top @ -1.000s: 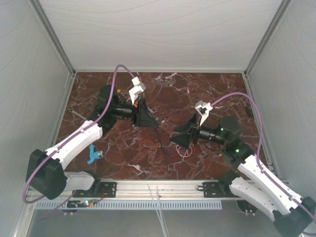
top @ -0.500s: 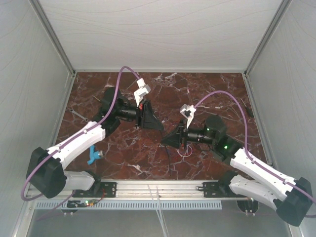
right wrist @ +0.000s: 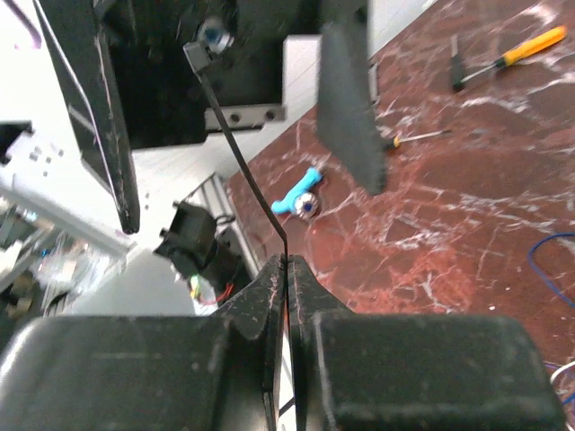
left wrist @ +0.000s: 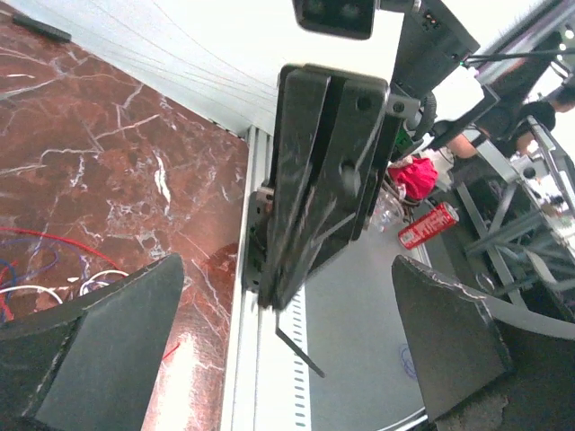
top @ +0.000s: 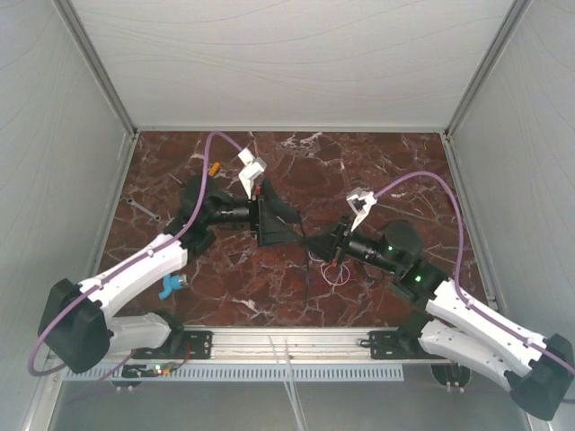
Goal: Zip-tie the wires
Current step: Pick up the ribbon at the center of the board.
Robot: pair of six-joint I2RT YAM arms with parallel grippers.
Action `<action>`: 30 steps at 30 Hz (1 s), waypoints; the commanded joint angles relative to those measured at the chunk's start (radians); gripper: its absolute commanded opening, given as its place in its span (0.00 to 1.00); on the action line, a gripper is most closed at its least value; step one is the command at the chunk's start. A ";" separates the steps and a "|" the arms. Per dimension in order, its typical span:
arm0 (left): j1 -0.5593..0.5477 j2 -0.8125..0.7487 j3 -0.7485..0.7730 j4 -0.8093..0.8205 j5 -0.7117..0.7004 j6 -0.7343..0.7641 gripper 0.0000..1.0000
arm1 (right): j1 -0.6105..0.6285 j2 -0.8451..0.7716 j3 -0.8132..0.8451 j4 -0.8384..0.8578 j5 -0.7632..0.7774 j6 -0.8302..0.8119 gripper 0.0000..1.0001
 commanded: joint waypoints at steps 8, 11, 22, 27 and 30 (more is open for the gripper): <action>-0.099 -0.046 -0.090 0.160 -0.088 -0.028 0.71 | 0.004 -0.058 -0.025 0.183 0.237 0.145 0.00; -0.120 -0.022 -0.082 0.166 -0.099 -0.029 0.52 | 0.004 -0.053 -0.019 0.193 0.250 0.145 0.00; -0.151 0.025 -0.058 0.161 -0.137 -0.025 0.00 | 0.004 -0.061 -0.027 0.206 0.242 0.160 0.00; -0.152 0.016 -0.032 0.101 -0.108 -0.023 0.00 | 0.003 -0.084 0.005 0.134 0.212 0.061 0.43; -0.152 0.007 -0.006 0.032 -0.066 -0.009 0.00 | -0.017 -0.096 0.046 0.052 0.180 -0.047 0.49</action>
